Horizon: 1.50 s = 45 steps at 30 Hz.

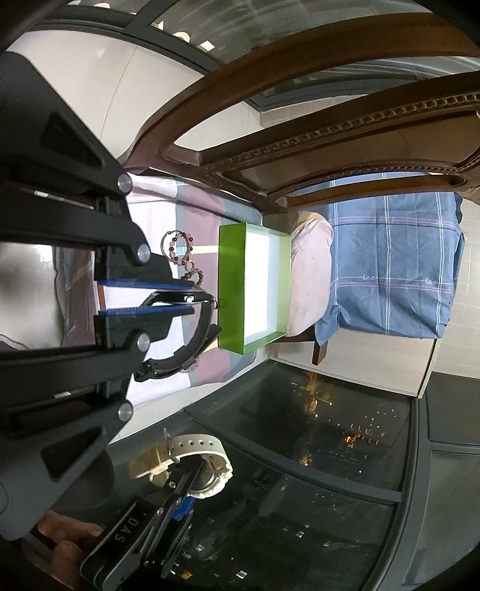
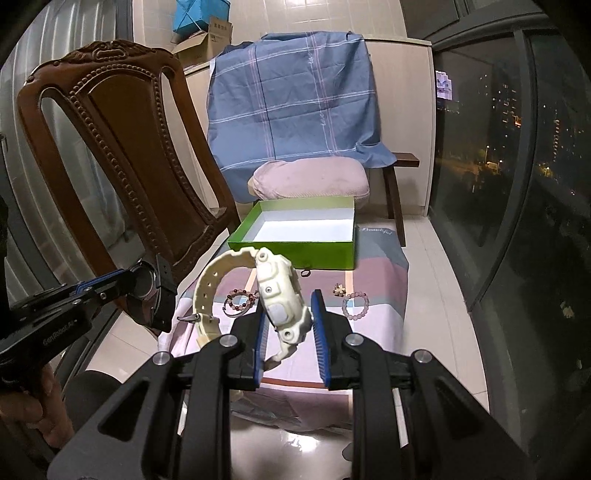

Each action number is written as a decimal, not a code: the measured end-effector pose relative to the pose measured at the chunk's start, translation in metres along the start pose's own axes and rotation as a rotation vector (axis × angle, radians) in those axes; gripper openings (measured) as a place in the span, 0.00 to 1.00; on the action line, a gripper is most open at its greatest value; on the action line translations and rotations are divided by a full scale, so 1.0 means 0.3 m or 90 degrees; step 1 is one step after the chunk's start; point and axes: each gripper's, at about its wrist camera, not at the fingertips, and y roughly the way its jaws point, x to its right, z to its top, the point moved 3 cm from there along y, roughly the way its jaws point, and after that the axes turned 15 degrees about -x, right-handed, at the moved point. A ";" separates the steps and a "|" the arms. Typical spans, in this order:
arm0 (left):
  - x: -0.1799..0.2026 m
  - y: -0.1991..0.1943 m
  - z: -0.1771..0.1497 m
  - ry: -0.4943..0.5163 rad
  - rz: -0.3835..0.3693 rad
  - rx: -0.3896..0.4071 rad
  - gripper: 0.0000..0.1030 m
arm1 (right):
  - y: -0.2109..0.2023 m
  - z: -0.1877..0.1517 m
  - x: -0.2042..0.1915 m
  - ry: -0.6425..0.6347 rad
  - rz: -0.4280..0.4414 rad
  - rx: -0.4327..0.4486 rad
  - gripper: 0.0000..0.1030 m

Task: Organize jewelry
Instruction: 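Carry the black watch in the left gripper while the right carries the white watch over the green box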

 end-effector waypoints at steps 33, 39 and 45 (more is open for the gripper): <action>-0.061 0.163 0.351 0.010 0.006 0.010 0.08 | 0.216 0.362 0.081 -0.006 -0.009 0.018 0.22; -0.111 0.365 0.652 0.000 0.008 0.002 0.08 | 0.434 0.674 0.175 0.013 0.010 0.005 0.22; -0.237 0.788 0.843 -0.049 0.032 -0.095 0.08 | 0.830 0.823 0.244 0.048 0.003 -0.101 0.22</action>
